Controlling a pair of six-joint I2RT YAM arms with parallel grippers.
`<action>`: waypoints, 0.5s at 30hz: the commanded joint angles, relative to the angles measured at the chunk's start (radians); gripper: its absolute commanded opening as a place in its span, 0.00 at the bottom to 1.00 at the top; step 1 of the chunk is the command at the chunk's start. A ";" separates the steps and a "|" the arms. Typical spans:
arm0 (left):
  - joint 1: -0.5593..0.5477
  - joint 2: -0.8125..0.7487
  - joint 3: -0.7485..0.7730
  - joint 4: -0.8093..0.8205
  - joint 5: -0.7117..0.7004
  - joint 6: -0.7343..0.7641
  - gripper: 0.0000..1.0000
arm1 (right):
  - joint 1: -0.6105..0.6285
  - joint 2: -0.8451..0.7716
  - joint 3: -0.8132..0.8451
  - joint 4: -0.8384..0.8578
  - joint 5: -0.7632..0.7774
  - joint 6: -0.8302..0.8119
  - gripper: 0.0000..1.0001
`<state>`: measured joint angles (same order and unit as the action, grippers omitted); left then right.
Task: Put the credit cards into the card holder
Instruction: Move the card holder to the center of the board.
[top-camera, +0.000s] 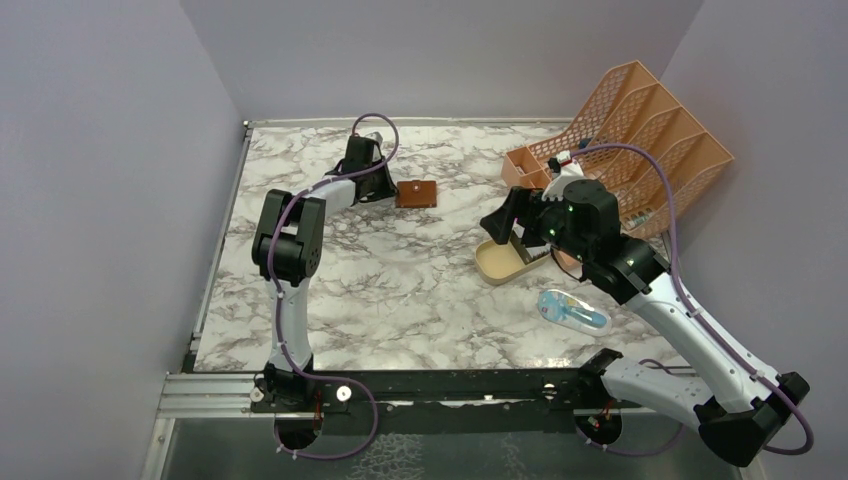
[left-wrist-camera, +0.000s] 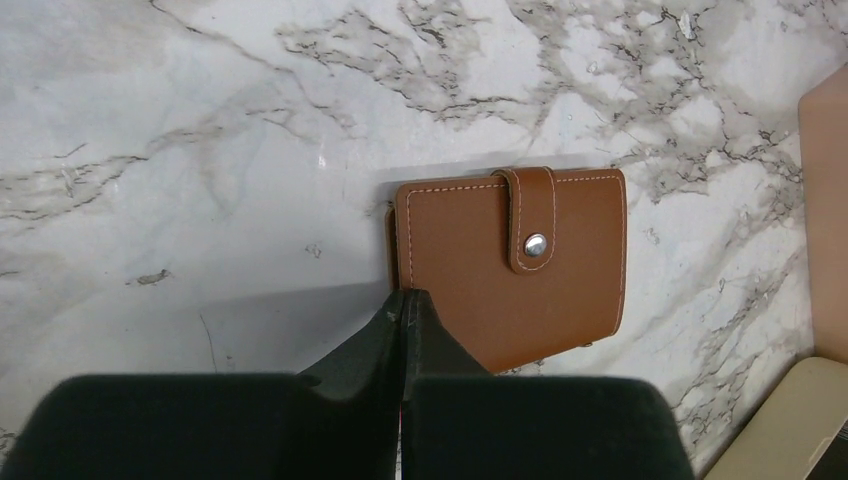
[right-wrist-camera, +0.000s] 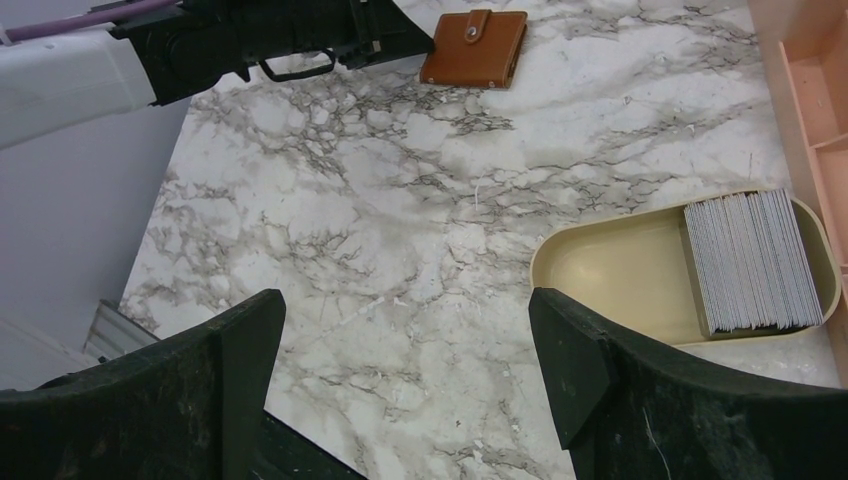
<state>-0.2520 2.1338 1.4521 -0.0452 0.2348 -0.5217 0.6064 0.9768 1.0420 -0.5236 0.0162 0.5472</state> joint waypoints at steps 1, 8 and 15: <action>-0.004 -0.035 -0.027 -0.072 0.041 -0.038 0.00 | -0.007 -0.005 -0.009 -0.036 -0.006 0.008 0.93; -0.009 -0.135 -0.111 -0.219 0.006 -0.001 0.00 | -0.007 -0.004 -0.032 -0.044 -0.009 0.025 0.93; -0.031 -0.305 -0.316 -0.244 0.040 0.022 0.00 | -0.007 0.029 -0.050 -0.048 -0.046 0.046 0.91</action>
<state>-0.2607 1.9228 1.2224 -0.2207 0.2478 -0.5323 0.6064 0.9878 1.0122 -0.5652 0.0116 0.5755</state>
